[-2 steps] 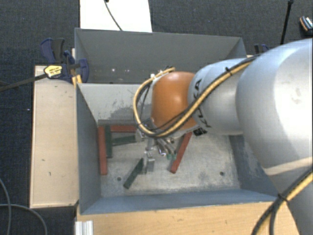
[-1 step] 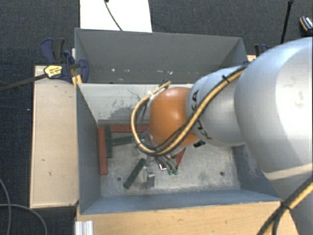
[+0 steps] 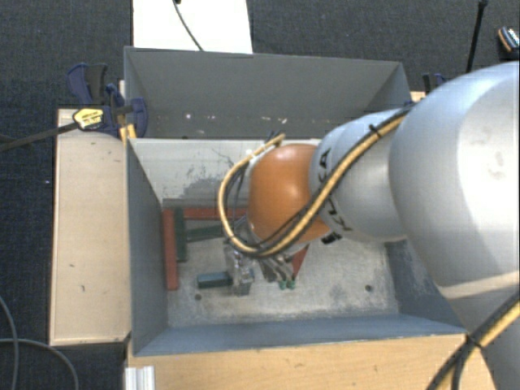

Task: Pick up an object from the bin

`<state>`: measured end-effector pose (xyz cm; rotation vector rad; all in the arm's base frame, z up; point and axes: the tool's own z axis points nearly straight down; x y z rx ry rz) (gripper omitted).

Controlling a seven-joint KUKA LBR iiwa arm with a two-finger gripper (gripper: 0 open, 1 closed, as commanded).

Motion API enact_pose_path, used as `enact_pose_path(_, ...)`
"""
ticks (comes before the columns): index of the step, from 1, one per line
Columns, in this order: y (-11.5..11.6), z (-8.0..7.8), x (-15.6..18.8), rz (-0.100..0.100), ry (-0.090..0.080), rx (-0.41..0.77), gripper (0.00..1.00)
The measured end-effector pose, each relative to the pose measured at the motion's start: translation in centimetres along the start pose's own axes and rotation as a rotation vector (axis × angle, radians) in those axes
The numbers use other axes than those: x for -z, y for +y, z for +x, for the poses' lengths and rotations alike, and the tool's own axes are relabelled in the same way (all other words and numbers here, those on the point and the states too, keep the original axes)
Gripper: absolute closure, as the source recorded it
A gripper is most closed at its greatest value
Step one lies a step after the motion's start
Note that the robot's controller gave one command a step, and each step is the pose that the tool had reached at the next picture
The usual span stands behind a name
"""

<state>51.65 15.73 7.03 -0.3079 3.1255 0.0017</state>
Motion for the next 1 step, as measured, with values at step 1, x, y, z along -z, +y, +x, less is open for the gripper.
enact_pose_path(1, 1.23, 0.11, 13.87, -0.001, -0.009, 0.015, 1.00)
